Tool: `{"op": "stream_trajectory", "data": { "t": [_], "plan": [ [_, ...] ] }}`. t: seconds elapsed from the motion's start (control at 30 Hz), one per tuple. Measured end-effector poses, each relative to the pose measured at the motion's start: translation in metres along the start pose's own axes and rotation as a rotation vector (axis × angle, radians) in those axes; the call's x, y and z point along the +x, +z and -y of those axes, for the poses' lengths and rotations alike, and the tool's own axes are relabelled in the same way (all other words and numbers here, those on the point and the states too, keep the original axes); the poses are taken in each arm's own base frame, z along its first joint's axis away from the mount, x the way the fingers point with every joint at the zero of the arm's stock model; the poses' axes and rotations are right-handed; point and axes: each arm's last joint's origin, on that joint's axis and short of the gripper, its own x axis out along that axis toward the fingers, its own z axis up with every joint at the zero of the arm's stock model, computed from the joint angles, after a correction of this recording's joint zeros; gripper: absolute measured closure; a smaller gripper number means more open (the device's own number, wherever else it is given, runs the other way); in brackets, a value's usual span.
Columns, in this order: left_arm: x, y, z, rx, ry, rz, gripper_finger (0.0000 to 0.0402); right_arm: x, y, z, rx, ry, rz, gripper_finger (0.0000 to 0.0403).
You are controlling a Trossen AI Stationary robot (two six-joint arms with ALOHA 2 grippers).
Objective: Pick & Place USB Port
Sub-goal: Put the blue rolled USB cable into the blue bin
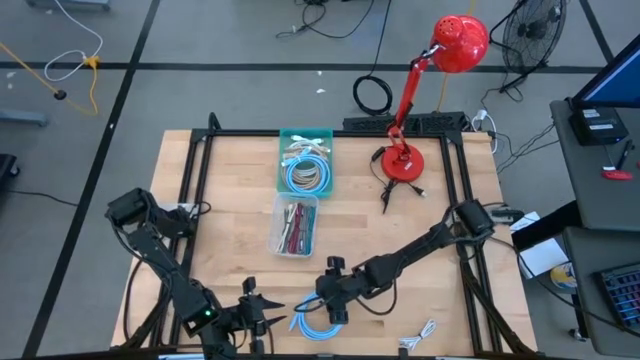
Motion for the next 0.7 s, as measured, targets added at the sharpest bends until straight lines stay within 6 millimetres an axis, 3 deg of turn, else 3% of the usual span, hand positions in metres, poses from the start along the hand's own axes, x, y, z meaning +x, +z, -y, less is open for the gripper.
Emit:
{"op": "stream_trajectory", "data": {
  "t": [0.17, 0.4, 0.7],
  "plan": [
    [0.0, 0.001, 0.001, -0.005, -0.004, 0.004, 0.0277, 0.023, -0.013, 0.002, 0.003, -0.019, -0.024, 0.02],
    [0.0, 0.001, 0.001, 0.0, -0.001, 0.011, 0.0277, 0.027, -0.016, 0.006, 0.011, -0.069, -0.032, 0.0213],
    [0.0, 0.001, 0.0, 0.035, 0.005, 0.016, 0.0277, 0.024, -0.014, 0.014, 0.019, -0.139, -0.027, 0.0356]
  ]
}}
